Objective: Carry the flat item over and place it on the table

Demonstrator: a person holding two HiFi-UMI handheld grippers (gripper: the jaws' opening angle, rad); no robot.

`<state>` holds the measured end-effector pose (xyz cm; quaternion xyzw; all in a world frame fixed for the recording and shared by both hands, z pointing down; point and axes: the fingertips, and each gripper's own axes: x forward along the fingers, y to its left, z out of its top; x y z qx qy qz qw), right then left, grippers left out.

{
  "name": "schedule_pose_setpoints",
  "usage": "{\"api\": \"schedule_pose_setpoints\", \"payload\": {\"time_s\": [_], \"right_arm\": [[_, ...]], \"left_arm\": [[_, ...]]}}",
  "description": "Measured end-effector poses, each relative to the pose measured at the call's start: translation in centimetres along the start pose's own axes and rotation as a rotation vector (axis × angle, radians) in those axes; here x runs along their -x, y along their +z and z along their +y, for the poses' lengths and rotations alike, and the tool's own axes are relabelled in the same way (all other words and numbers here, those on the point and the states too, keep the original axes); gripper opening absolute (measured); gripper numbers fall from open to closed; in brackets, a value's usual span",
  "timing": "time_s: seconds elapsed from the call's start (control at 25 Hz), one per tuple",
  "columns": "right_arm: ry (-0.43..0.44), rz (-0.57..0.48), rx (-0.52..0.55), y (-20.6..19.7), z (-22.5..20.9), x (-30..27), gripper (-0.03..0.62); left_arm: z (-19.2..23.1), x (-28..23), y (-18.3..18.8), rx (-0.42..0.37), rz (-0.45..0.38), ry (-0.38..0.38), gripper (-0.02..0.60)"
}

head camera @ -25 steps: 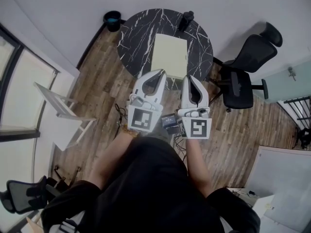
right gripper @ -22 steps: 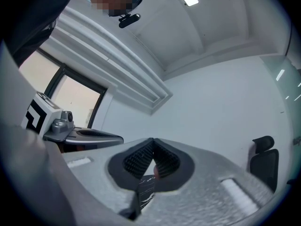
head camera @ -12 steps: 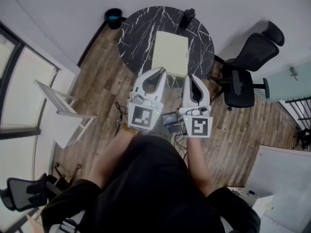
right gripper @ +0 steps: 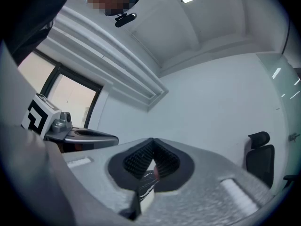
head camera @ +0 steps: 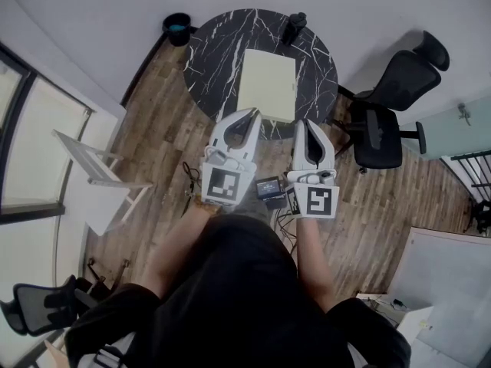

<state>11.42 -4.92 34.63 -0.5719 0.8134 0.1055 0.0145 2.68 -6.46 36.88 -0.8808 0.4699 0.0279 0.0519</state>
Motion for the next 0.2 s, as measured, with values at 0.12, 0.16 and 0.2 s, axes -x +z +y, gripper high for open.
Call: {"api": "schedule_pose_setpoints", "payload": {"time_s": [0.12, 0.16, 0.2], "right_arm": [[0.002, 0.011, -0.005, -0.43, -0.37, -0.41, -0.005], [0.001, 0.012, -0.006, -0.63, -0.64, -0.54, -0.005], [-0.001, 0.012, -0.008, -0.85, -0.93, -0.67, -0.005]], "left_arm": [[0.08, -0.49, -0.58, -0.002, 0.009, -0.002, 0.015], [0.09, -0.69, -0.78, -0.002, 0.012, -0.002, 0.015], [0.09, -0.89, -0.97, -0.002, 0.016, -0.002, 0.015]]}}
